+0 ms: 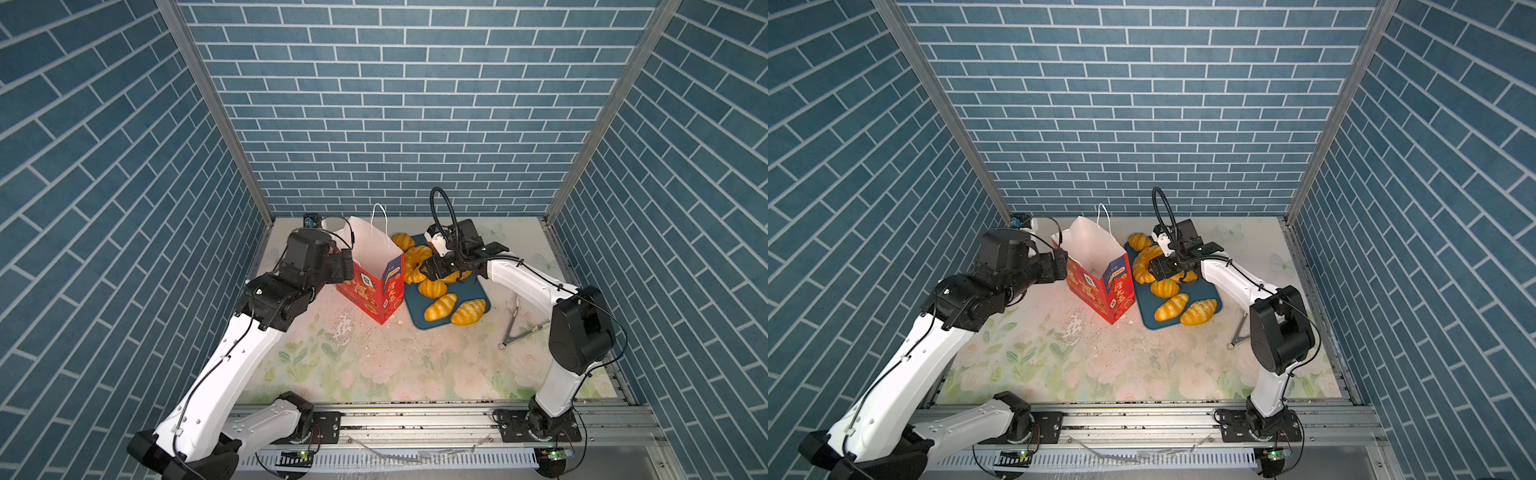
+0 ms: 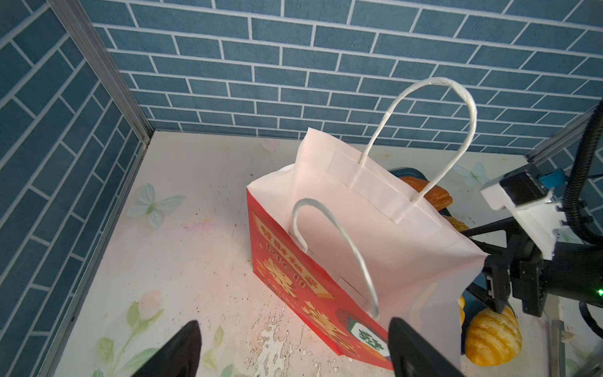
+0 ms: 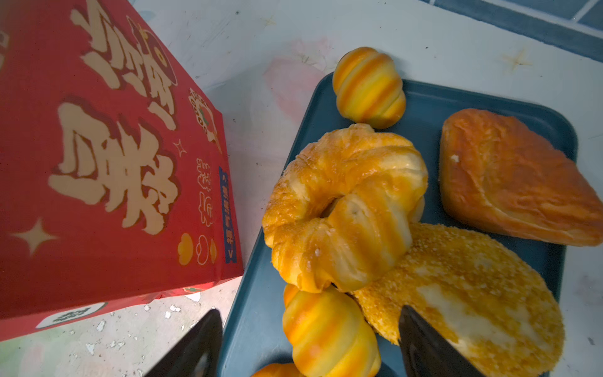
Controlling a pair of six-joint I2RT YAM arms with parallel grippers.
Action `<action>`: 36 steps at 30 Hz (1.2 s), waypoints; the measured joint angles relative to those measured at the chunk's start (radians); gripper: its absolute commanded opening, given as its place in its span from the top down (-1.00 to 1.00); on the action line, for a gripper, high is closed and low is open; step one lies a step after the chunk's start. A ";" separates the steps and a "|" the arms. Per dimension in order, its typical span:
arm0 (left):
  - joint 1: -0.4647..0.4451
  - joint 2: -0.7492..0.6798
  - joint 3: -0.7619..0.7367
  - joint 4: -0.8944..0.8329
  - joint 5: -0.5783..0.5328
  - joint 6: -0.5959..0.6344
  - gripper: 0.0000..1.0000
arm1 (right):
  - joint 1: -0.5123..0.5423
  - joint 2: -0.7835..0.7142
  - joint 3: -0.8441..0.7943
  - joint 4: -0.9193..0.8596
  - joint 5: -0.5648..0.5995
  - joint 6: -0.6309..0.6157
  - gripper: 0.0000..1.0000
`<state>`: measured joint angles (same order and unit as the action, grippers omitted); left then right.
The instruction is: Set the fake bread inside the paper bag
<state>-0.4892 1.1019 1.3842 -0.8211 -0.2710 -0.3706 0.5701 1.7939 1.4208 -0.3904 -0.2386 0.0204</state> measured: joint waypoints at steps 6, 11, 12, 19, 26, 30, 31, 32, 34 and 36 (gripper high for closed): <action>-0.014 0.061 0.045 -0.008 0.003 -0.018 -0.82 | 0.048 0.049 0.026 -0.001 0.006 0.000 -0.66; -0.013 0.134 0.112 -0.018 0.003 -0.029 -0.69 | 0.086 0.081 0.058 0.002 -0.005 0.000 -0.65; -0.006 0.147 0.120 -0.021 0.009 -0.034 -0.60 | 0.093 0.083 0.060 0.003 -0.011 0.000 -0.64; 0.107 0.188 0.125 -0.042 0.111 -0.030 0.13 | 0.133 0.080 0.055 0.008 -0.041 -0.003 -0.63; 0.225 0.236 0.216 -0.042 0.237 0.049 0.68 | 0.132 -0.004 -0.022 -0.023 0.088 -0.026 -0.69; 0.275 0.306 0.278 -0.045 0.313 0.109 0.80 | 0.097 -0.062 -0.022 -0.074 0.192 -0.016 -0.70; 0.286 0.324 0.290 -0.047 0.328 0.126 0.83 | 0.079 -0.079 -0.025 -0.086 0.212 -0.008 -0.71; 0.295 0.343 0.300 -0.049 0.338 0.142 0.86 | 0.060 -0.097 -0.033 -0.097 0.230 0.002 -0.71; 0.311 0.383 0.328 -0.063 0.359 0.178 0.88 | 0.021 -0.137 -0.066 -0.111 0.253 0.027 -0.72; 0.321 0.420 0.365 -0.076 0.378 0.208 0.88 | -0.016 -0.167 -0.099 -0.127 0.269 0.049 -0.72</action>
<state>-0.1684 1.5223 1.7493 -0.8974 0.1066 -0.1623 0.5545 1.6268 1.3220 -0.5179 0.0303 0.0696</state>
